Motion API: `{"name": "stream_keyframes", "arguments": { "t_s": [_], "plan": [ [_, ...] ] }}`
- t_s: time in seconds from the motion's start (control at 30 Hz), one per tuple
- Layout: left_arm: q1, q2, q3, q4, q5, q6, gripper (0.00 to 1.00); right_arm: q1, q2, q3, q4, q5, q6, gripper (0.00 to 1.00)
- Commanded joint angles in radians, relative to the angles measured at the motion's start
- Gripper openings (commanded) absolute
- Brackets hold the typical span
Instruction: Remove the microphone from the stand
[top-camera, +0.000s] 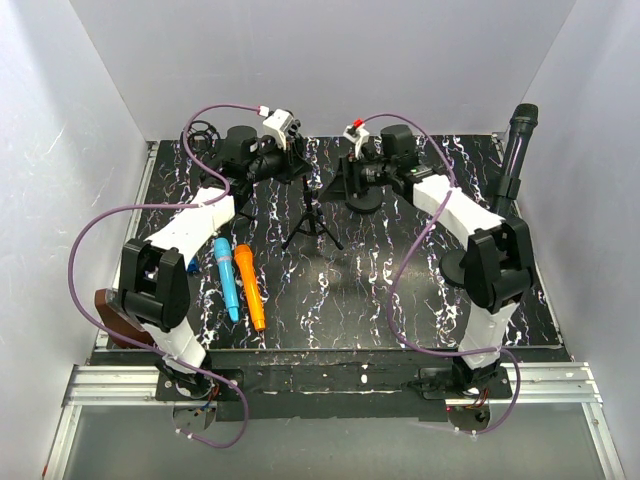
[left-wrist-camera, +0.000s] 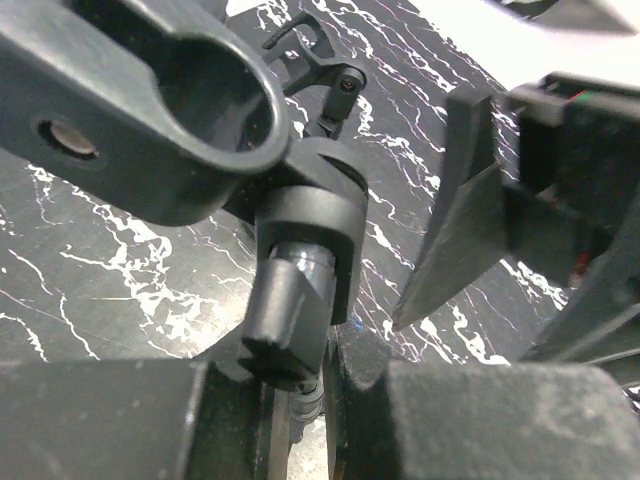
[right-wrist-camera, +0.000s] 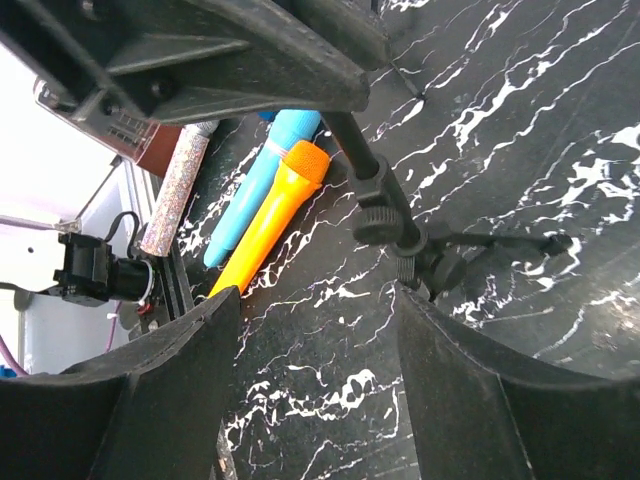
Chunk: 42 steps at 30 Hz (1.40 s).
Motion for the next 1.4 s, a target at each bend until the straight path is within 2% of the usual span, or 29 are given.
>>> {"name": "stream_keyframes", "arguments": {
  "t_s": [0.0,0.47,0.6,0.87,0.93,1.03,1.13,1.23,1.3,1.33,1.37],
  "plan": [
    [-0.004,-0.039,0.031,-0.137,0.116,-0.063,0.0,0.026,0.042,0.055,0.069,-0.036,0.049,0.69],
    [-0.004,-0.036,0.019,-0.155,0.134,-0.071,0.0,0.045,0.099,0.078,0.075,-0.016,0.069,0.59],
    [-0.004,-0.034,0.017,-0.16,0.149,-0.068,0.0,0.046,0.114,0.091,0.077,-0.02,0.068,0.52],
    [-0.004,-0.034,0.017,-0.166,0.174,-0.059,0.0,0.046,0.143,0.107,0.072,-0.041,0.037,0.33],
    [-0.004,-0.034,0.012,-0.166,0.174,-0.057,0.0,0.046,0.146,0.11,0.075,-0.044,0.031,0.32],
    [-0.004,-0.034,0.009,-0.166,0.185,-0.059,0.0,0.048,0.154,0.114,0.074,-0.033,0.028,0.41],
    [-0.005,-0.036,0.008,-0.163,0.186,-0.057,0.0,0.048,0.163,0.124,0.071,-0.038,0.018,0.37],
    [-0.005,-0.041,0.003,-0.163,0.186,-0.054,0.0,0.049,0.169,0.13,0.059,-0.039,-0.009,0.28],
    [-0.004,-0.042,-0.003,-0.164,0.182,-0.053,0.0,0.048,0.168,0.133,0.045,-0.039,-0.043,0.14],
    [-0.005,-0.044,-0.004,-0.163,0.179,-0.053,0.0,0.048,0.163,0.134,0.033,-0.036,-0.07,0.03],
    [-0.004,-0.044,-0.006,-0.163,0.176,-0.053,0.0,0.049,0.156,0.14,0.005,-0.036,-0.13,0.01]
  ]
}}
